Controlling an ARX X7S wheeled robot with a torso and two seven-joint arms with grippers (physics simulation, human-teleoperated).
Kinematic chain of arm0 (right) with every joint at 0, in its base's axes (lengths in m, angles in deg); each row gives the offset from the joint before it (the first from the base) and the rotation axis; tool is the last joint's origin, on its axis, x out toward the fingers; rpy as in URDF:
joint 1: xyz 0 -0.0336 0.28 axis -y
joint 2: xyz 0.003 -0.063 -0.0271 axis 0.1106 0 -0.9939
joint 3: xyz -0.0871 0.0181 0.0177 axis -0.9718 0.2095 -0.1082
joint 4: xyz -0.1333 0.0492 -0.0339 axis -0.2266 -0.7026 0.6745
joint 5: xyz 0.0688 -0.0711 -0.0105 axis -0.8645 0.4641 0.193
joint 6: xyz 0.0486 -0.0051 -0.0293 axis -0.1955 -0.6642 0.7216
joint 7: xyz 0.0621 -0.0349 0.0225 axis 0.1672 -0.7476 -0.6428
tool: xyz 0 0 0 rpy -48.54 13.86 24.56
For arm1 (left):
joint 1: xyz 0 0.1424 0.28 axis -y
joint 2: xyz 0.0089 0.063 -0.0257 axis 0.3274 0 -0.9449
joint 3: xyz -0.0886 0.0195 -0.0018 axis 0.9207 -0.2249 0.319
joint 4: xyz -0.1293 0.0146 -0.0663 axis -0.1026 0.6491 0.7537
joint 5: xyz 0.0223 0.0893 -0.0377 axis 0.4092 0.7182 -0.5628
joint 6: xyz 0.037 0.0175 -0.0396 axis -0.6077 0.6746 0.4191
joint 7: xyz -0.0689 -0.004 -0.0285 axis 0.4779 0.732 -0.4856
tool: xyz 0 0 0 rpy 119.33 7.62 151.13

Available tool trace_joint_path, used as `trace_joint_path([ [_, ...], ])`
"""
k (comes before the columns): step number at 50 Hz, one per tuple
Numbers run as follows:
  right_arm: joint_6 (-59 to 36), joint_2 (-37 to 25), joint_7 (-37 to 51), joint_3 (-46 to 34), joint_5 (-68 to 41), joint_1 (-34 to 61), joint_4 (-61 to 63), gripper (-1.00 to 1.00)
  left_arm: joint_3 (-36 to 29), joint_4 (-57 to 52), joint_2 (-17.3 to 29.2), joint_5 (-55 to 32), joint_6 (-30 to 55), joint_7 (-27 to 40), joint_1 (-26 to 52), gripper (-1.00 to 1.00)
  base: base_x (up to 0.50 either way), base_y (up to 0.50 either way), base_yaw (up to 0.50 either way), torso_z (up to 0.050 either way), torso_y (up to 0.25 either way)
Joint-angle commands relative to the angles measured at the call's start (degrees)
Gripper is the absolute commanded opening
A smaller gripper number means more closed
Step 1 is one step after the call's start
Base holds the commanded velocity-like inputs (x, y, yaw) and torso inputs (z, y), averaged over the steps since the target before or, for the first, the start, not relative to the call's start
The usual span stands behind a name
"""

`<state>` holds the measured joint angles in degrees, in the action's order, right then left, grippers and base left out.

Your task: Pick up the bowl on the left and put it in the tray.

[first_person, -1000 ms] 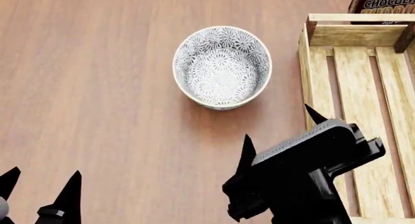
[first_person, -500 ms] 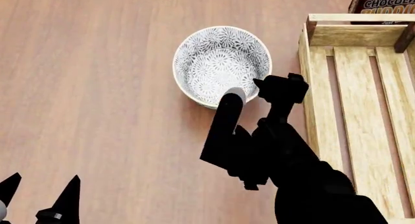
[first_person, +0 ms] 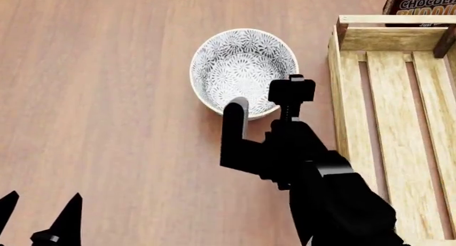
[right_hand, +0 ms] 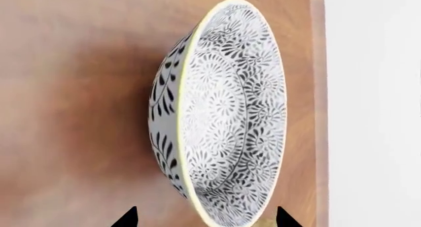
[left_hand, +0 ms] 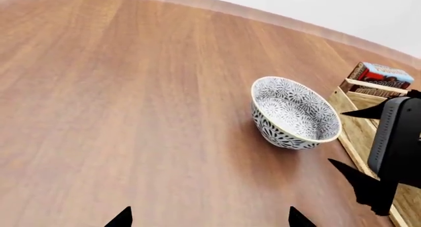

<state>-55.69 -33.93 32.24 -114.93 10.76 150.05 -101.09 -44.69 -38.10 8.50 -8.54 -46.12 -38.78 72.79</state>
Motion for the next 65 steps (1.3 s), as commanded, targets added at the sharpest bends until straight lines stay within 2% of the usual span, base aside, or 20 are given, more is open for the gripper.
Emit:
trace_joint_path([
  [1, 7.0, 5.6, 2.4, -1.9, 1.0, 2.0, -13.2, 1.00, 0.7, 0.4, 0.4, -0.6, -0.9, -0.6, -0.5, 1.00, 0.00, 0.00, 0.00, 0.000, 0.000],
  [13, 10.1, 7.1, 5.8, -1.7, 1.2, 2.4, -17.6, 1.00, 0.6, 0.1, 0.7, -0.4, -1.4, -0.5, -0.9, 1.00, 0.00, 0.00, 0.00, 0.000, 0.000],
  [34, 22.5, 16.2, 11.6, -2.1, 0.2, 3.6, -37.7, 1.00, 0.4, 0.7, 1.0, -0.4, -2.3, -0.9, -1.2, 1.00, 0.00, 0.00, 0.00, 0.000, 0.000],
  [35, 22.7, 16.2, 11.8, -2.1, 0.1, 3.6, -37.8, -1.00, 0.4, 0.8, 1.0, -0.4, -2.3, -0.9, -1.2, 1.00, 0.00, 0.00, 0.00, 0.000, 0.000],
  [40, 20.0, 13.6, 11.4, -1.9, 0.4, 2.8, -32.1, -1.00, 0.4, 1.2, 1.1, -0.2, -2.7, -1.0, -1.3, 1.00, 0.00, 0.00, 0.00, 0.000, 0.000],
  [53, -1.5, -3.5, 3.8, 1.2, 1.4, 0.3, 10.5, -1.00, 0.0, 0.9, 1.4, 0.0, -2.4, -0.1, -1.3, 1.00, 0.00, 0.00, 0.00, 0.000, 0.000],
  [59, -9.6, -9.6, -0.6, 2.7, 2.4, 1.3, 27.0, -1.00, -0.4, 0.7, 1.4, 0.4, -2.6, 0.0, -1.6, 1.00, 0.00, 0.00, 0.00, 0.000, 0.000],
  [62, -10.4, -10.3, -1.0, 2.9, 2.7, 1.5, 28.8, -1.00, -0.5, 0.7, 1.4, 0.4, -2.7, 0.0, -1.7, 1.00, 0.00, 0.00, 0.00, 0.000, 0.000],
  [63, -13.9, -12.7, -3.0, 4.2, 2.8, 2.5, 35.3, -1.00, -0.5, 0.6, 1.4, 0.3, -2.6, 0.1, -1.7, 1.00, 0.00, 0.00, 0.00, 0.000, 0.000],
  [65, -15.4, -14.0, -3.8, 4.6, 3.2, 2.9, 37.9, -1.00, -0.5, 0.6, 1.5, 0.4, -2.8, 0.1, -1.8, 1.00, 0.00, 0.00, 0.00, 0.000, 0.000],
])
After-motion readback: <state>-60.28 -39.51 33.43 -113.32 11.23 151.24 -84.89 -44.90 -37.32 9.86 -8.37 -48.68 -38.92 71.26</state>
